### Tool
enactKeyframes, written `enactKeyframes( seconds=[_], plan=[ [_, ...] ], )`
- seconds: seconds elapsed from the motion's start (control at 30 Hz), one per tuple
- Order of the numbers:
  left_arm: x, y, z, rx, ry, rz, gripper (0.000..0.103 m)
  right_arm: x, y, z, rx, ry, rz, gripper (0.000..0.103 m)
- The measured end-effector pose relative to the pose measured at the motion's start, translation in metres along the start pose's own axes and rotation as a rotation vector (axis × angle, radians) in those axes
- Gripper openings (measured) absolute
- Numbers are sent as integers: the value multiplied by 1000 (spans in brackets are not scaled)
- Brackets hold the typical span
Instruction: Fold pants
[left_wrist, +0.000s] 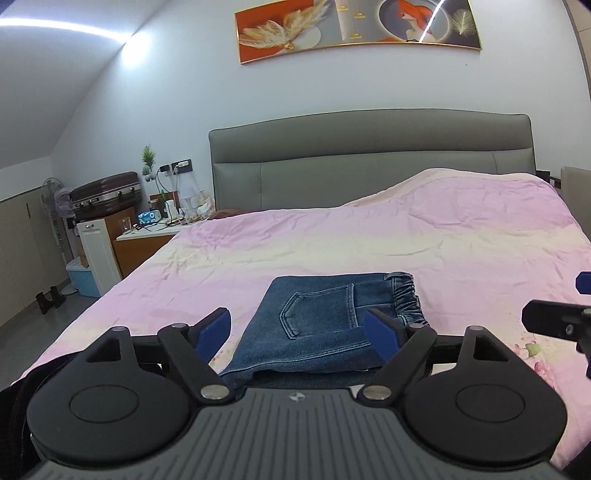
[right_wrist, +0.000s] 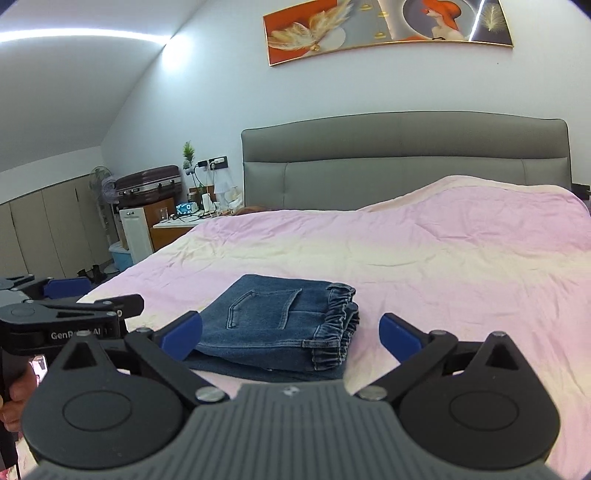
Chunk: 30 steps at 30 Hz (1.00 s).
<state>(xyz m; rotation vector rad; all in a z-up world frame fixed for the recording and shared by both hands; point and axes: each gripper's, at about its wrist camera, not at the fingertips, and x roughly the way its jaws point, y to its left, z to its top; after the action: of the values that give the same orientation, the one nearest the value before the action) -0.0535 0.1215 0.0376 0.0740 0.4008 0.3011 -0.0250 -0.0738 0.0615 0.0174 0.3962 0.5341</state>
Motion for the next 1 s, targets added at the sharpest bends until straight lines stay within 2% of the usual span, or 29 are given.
enactKeyframes(
  seconds=[0.07,0.17,0.23,0.33,0.63,1.0],
  plan=[
    [1,-2,-5,-2,21,0,96,0,6,-9,-45,-4,-39,98],
    [10,-5,-13,-8,103,-21,96,7,13,-20,-98,28,-80,98],
    [13,-7,-20,-18,151,-27,96,13,16,-26,-108,58,-85,98],
    [12,-12,-30,-6,180,-26,96,18,15,-34,-96,82,-83,98],
    [14,-20,-34,3,201,-48,96,23,5,-34,-54,97,-93,98],
    [14,-19,-33,-17,215,-57,96,22,7,-34,-64,91,-92,98]
  ],
)
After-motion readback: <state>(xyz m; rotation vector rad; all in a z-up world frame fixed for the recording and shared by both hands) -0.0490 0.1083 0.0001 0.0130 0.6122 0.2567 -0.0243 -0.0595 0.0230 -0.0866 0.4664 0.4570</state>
